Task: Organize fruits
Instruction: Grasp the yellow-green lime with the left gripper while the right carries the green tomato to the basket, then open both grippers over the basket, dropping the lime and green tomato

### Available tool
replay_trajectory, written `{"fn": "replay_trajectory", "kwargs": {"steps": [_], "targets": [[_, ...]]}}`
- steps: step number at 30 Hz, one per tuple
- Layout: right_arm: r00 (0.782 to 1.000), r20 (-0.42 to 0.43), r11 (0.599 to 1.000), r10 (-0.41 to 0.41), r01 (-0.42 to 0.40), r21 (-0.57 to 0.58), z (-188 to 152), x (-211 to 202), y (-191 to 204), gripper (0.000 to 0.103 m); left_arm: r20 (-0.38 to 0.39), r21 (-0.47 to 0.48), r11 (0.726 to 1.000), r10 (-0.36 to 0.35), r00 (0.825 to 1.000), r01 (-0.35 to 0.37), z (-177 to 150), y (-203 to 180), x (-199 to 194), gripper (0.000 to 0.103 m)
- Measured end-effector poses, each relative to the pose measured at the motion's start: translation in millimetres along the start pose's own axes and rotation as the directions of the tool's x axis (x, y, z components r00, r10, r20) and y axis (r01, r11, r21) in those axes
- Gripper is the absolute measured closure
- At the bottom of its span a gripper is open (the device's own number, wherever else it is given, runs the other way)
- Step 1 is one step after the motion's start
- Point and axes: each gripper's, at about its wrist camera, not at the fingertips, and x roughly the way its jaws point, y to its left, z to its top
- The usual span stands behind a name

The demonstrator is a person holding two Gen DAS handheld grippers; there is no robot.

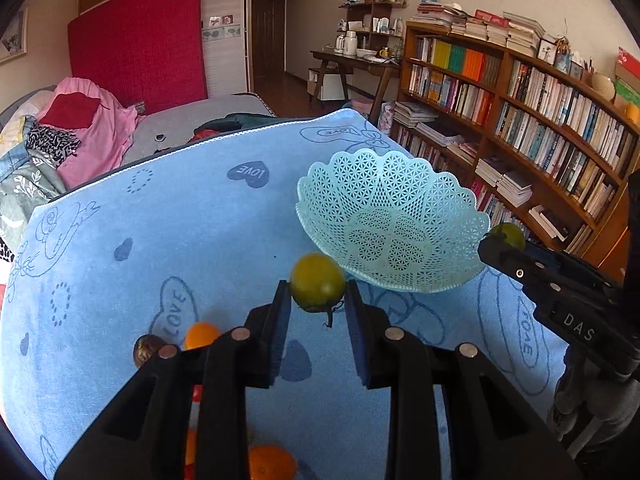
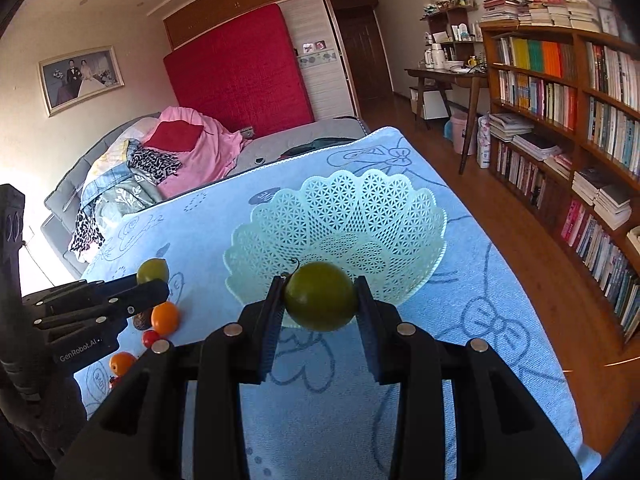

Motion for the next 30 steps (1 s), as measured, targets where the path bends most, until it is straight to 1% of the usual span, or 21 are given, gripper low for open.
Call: {"fn": "replay_trajectory", "kwargs": {"steps": [5, 11, 13, 14, 15, 16, 17, 18, 21, 23, 25, 27, 28, 30], "targets": [[1.0, -0.01, 0.999, -0.03, 0.03, 0.023, 6.6, 14.3, -18.4, 0.067, -0.026, 0.014, 1.0, -0.02, 0.999, 0.021, 14.8, -12.5, 24.9, 0.075], [0.999, -0.013, 0.998, -0.039, 0.039, 0.04, 10.3, 25.2, -30.9, 0.067, -0.046, 0.031, 0.999, -0.037, 0.998, 0.039, 25.8, -25.8, 45.3, 0.075], [0.999, -0.007, 0.998, -0.04, 0.041, 0.046, 11.9, 26.4, -33.4, 0.065, -0.048, 0.033, 0.998, -0.042, 0.998, 0.044, 27.6, -27.7, 48.7, 0.074], [0.999, -0.001, 0.998, -0.04, 0.04, 0.055, 12.3, 26.3, -35.2, 0.063, -0.048, 0.032, 0.998, -0.047, 0.998, 0.049, 28.6, -28.7, 48.5, 0.069], [0.999, 0.011, 0.997, -0.042, 0.041, 0.066, 13.0, 24.6, -37.2, 0.053, -0.05, 0.028, 0.998, -0.054, 0.997, 0.055, 29.8, -28.9, 49.0, 0.048], [0.999, 0.026, 0.996, -0.047, 0.045, 0.079, 13.0, 22.3, -39.4, 0.039, -0.045, 0.016, 0.998, -0.054, 0.998, 0.055, 30.8, -27.5, 48.6, 0.031], [0.998, 0.043, 0.995, -0.051, 0.047, 0.09, 13.0, 19.1, -41.7, 0.035, -0.029, -0.002, 0.999, -0.046, 0.999, 0.046, 31.0, -23.4, 45.6, 0.011], [0.997, 0.054, 0.994, -0.056, 0.051, 0.097, 13.1, 15.6, -43.1, 0.034, -0.011, -0.019, 0.999, -0.037, 0.999, 0.037, 30.7, -20.0, 42.7, 0.011], [0.995, 0.073, 0.992, -0.064, 0.055, 0.114, 12.8, 7.2, -45.2, 0.034, -0.018, -0.053, 0.998, -0.031, 0.999, 0.03, 32.2, -9.1, 39.7, 0.011], [0.995, 0.079, 0.991, -0.062, 0.052, 0.123, 11.8, 2.5, -44.6, 0.034, -0.011, -0.081, 0.997, -0.013, 1.0, 0.012, 31.9, -0.9, 34.8, 0.011], [0.995, 0.085, 0.991, -0.059, 0.048, 0.126, 10.0, -3.2, -41.6, 0.034, -0.003, -0.093, 0.995, 0.023, 1.0, -0.023, 31.3, 4.9, 28.6, 0.01], [0.995, 0.089, 0.991, -0.05, 0.039, 0.127, 9.9, -7.4, -38.7, 0.034, 0.009, -0.093, 0.994, 0.067, 0.998, -0.065, 31.7, 9.5, 20.6, 0.007], [0.995, 0.092, 0.991, -0.046, 0.034, 0.129, 9.1, -10.0, -36.8, 0.031, 0.018, -0.093, 0.992, 0.087, 0.996, -0.085, 32.0, 12.4, 16.1, 0.007], [0.994, 0.099, 0.991, -0.039, 0.027, 0.127, 8.5, -15.3, -31.3, 0.029, 0.035, -0.097, 0.988, 0.127, 0.991, -0.123, 31.9, 18.1, 5.7, 0.006]]}}
